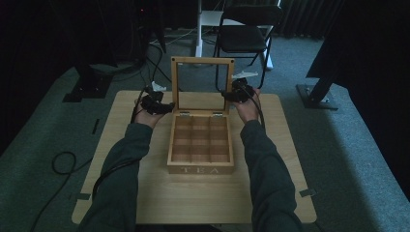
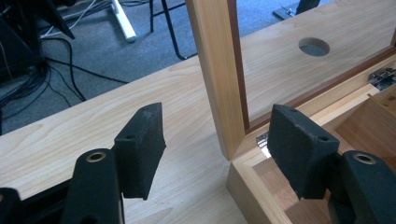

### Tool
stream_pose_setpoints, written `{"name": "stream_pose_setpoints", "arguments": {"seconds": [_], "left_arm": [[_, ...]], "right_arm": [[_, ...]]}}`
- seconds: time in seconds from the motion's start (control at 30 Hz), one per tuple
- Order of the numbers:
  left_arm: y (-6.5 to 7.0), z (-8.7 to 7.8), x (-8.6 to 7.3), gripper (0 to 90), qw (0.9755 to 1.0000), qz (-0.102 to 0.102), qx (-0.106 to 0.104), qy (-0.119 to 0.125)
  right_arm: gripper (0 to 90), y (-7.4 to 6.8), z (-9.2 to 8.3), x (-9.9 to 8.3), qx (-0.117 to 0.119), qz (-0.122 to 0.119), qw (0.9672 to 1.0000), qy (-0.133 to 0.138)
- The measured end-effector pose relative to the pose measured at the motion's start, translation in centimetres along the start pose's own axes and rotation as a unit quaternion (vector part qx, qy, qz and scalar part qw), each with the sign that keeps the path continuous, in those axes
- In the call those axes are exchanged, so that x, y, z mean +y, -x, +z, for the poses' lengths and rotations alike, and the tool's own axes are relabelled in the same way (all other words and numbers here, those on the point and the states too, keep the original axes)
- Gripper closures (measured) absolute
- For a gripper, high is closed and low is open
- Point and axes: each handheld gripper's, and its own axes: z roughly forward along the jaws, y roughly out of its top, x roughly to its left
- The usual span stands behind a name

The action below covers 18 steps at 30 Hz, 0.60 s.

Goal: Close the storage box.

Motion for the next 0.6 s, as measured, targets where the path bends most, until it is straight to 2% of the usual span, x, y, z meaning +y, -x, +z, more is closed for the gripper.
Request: {"name": "stream_pose_setpoints", "arguments": {"seconds": [0.23,0.6], "left_arm": [[-0.34,-0.18,0.07,37.2,1.0,-0.007,-0.001,0.004],[-0.37,-0.13,0.45,37.9,0.9999,-0.014,-0.003,0.008]], "right_arm": [[49.0,0.63,0.42,-0.01,0.015,0.013,0.9997,0.013],[57.3,0.92,-0.34,0.15,0.017,0.014,0.9994,0.025]]}}
